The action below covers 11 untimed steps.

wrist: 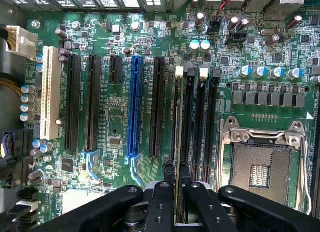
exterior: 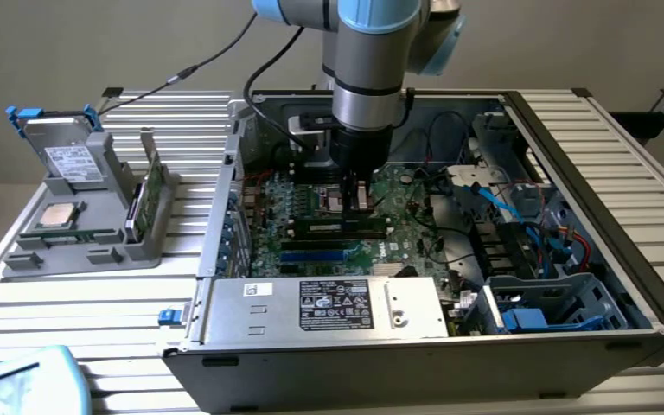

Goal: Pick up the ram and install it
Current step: 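Insert the ram into the slot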

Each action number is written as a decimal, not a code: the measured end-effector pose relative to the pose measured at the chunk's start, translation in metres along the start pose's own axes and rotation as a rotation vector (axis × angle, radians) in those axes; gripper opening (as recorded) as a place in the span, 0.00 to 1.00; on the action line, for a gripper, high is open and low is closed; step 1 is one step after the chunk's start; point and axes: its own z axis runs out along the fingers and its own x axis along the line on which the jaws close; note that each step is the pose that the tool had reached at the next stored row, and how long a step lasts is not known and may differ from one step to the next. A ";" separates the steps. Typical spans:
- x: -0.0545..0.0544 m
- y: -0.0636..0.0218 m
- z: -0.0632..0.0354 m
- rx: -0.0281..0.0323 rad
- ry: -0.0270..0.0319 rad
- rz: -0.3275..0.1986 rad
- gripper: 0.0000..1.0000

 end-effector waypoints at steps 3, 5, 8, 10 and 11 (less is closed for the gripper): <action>0.000 0.0000 0.0001 0.0001 0.0000 0.000 0.14; 0.000 0.0000 0.0002 0.0002 -0.0004 0.000 0.15; 0.000 0.0000 0.0002 0.0002 -0.0002 0.000 0.28; 0.000 0.0001 -0.0003 0.0000 0.0001 0.000 0.39; 0.000 0.0001 -0.0016 0.0001 -0.0002 0.000 0.39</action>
